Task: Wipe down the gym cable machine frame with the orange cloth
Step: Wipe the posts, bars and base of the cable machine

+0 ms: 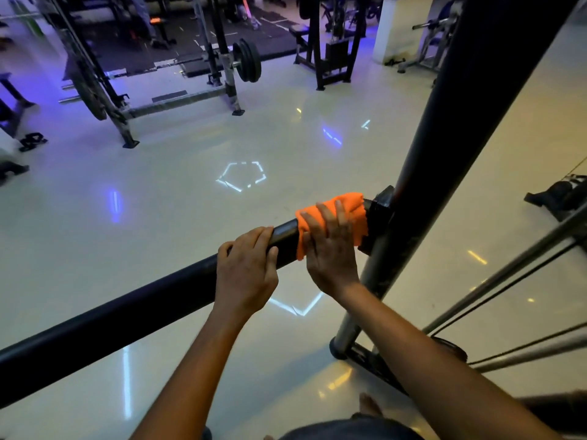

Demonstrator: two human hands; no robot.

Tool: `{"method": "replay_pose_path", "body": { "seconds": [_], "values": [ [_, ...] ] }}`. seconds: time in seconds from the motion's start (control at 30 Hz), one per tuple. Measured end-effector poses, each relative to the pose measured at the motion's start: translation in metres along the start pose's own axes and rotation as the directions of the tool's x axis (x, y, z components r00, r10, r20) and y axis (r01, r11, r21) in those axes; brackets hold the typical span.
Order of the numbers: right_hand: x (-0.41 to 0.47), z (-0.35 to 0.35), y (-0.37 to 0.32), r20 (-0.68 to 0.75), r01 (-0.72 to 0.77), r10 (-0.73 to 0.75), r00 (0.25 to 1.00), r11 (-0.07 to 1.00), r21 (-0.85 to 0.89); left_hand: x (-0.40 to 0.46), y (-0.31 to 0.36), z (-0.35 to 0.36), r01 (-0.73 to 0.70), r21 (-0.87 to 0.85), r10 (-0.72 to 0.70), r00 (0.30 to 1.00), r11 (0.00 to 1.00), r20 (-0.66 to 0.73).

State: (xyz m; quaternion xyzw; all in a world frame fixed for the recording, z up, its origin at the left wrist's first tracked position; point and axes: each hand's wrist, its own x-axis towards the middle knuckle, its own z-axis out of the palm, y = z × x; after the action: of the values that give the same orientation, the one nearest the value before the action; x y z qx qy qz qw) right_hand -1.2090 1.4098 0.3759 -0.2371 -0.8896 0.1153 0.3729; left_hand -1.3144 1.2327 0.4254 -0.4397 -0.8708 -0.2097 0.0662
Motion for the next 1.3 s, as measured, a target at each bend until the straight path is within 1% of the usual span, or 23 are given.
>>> {"method": "replay_pose_path", "body": {
  "seconds": [0.07,0.1,0.13,0.17,0.23,0.3,0.37,0.43,0.57,0.7,0.77,0.87,1.0,1.1,1.17,1.23,1.3],
  "values": [
    [-0.004,-0.005,0.011,0.078,0.177,-0.176,0.981,0.984,-0.007,0.011,0.012,0.004,-0.003,-0.013,0.004,0.999,1.0,0.042],
    [0.0,-0.011,0.025,0.09,0.235,-0.23,0.969,0.971,-0.048,0.015,0.017,0.007,-0.009,-0.011,0.009,0.998,1.0,0.056],
    [0.006,-0.017,0.041,0.094,0.252,-0.244,0.965,0.964,-0.086,0.02,0.021,0.008,-0.009,-0.005,0.009,0.998,1.0,0.063],
    [0.013,-0.023,0.055,0.098,0.237,-0.226,0.969,0.965,-0.114,0.023,0.024,0.01,0.001,0.0,-0.001,0.998,1.0,0.063],
    [0.014,-0.026,0.063,0.09,0.145,-0.134,0.987,0.981,-0.131,0.024,0.028,0.012,0.03,0.011,-0.031,0.998,0.999,0.056],
    [0.006,-0.017,0.042,0.049,0.04,-0.035,0.998,0.992,-0.116,0.022,0.029,0.014,0.031,0.018,-0.032,0.999,0.999,0.04],
    [0.0,-0.005,0.021,0.037,-0.002,0.004,0.999,0.998,-0.056,0.024,0.029,0.015,0.024,0.015,-0.024,0.999,1.0,0.025],
    [-0.001,-0.004,0.02,0.056,0.033,-0.033,0.998,0.999,-0.007,0.026,0.029,0.016,0.035,0.013,-0.036,0.999,0.999,0.022],
    [-0.007,-0.015,0.049,0.04,0.154,-0.155,0.987,0.988,0.018,0.026,0.03,0.019,0.054,0.028,-0.055,0.998,0.998,0.029],
    [-0.025,-0.008,0.057,0.07,0.128,-0.13,0.989,0.991,0.043,0.025,0.03,0.02,0.052,0.033,-0.052,0.999,0.998,0.009],
    [-0.012,-0.006,0.054,0.07,0.136,-0.138,0.988,0.99,0.027,0.025,0.031,0.019,0.049,0.035,-0.05,0.999,0.998,0.01],
    [0.014,-0.01,0.047,0.087,0.128,-0.124,0.988,0.991,-0.044,0.025,0.031,0.018,0.053,0.023,-0.053,0.998,0.998,0.02],
    [0.005,-0.008,0.056,0.093,0.16,-0.157,0.983,0.987,-0.024,0.023,0.03,0.018,0.054,0.013,-0.054,0.998,0.998,0.021],
    [-0.025,0.009,0.067,0.152,0.142,-0.14,0.978,0.99,0.001,0.021,0.028,0.019,0.046,0.022,-0.046,0.999,0.999,0.013],
    [-0.041,0.022,0.073,0.19,0.153,-0.141,0.972,0.987,-0.048,0.022,0.028,0.019,0.043,0.021,-0.043,0.999,0.999,0.006],
    [-0.042,0.027,0.076,0.219,0.174,-0.157,0.963,0.983,-0.062,0.023,0.028,0.018,0.038,0.022,-0.038,0.999,0.999,0.008],
    [-0.035,0.023,0.072,0.251,0.14,-0.13,0.959,0.99,-0.021,0.023,0.027,0.018,0.035,0.022,-0.035,0.999,0.999,0.014]
  ]
}}
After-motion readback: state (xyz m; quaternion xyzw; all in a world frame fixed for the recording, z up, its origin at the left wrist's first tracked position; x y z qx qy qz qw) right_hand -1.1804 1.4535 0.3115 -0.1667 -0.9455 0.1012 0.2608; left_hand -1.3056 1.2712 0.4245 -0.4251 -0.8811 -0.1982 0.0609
